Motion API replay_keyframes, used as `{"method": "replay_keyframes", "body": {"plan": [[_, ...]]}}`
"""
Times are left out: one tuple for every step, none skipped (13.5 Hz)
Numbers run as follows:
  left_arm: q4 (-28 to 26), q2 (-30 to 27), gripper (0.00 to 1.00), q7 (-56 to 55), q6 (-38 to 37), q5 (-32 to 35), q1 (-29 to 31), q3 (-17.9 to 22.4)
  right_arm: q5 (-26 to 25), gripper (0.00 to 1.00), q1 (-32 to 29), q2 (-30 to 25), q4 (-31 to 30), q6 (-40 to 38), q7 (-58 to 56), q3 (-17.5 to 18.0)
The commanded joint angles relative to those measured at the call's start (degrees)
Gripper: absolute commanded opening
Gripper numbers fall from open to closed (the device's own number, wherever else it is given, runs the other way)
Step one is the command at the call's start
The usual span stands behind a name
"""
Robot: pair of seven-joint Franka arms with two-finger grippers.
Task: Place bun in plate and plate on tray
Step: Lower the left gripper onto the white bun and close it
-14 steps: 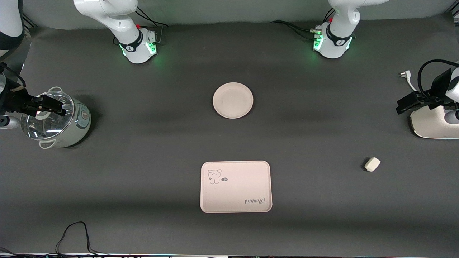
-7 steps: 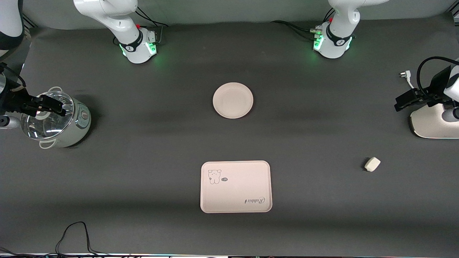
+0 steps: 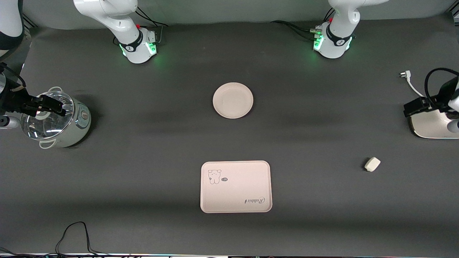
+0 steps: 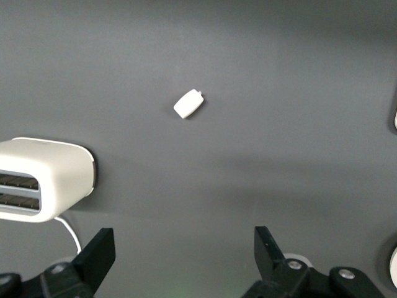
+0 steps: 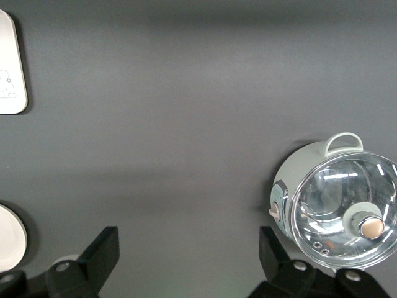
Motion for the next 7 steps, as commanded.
{"method": "replay_keyframes", "body": {"plan": [[7.74, 7.85, 1.0, 3.85, -1.66, 0.68, 0.52, -0.43, -0.83, 1.0, 0.18, -0.8, -0.73, 0.79, -1.07, -0.07], [10.46, 11.18, 1.0, 5.7, -1.66, 0.59, 0.52, -0.34, -0.83, 1.0, 0.18, -0.8, -0.73, 0.79, -1.07, -0.07], [12.58, 14.35, 1.0, 6.42, -1.4, 0.5, 0.69, -0.34, -0.83, 1.0, 0.18, -0.8, -0.73, 0.79, -1.07, -0.07], [13.12, 16.38, 1.0, 6.42, 0.08, 0.07, 1.74, -0.34, -0.83, 1.0, 0.18, -0.8, -0.73, 0.79, -1.07, -0.07], [12.6, 17.36, 1.0, 6.51, 2.53, 0.06, 1.92, -0.34, -0.83, 1.0, 0.18, -0.8, -0.73, 0.79, -1.07, -0.07], [11.12, 18.85, 1.0, 7.12, 5.69, 0.15, 1.93, -0.34, -0.74, 1.0, 0.18, -0.8, -0.73, 0.79, -1.07, -0.16], [7.8, 18.95, 1.0, 7.39, 8.33, 0.15, 2.01, -0.25, -0.83, 1.0, 0.18, -0.8, -0.81, 0.79, -1.07, -0.07]]}}
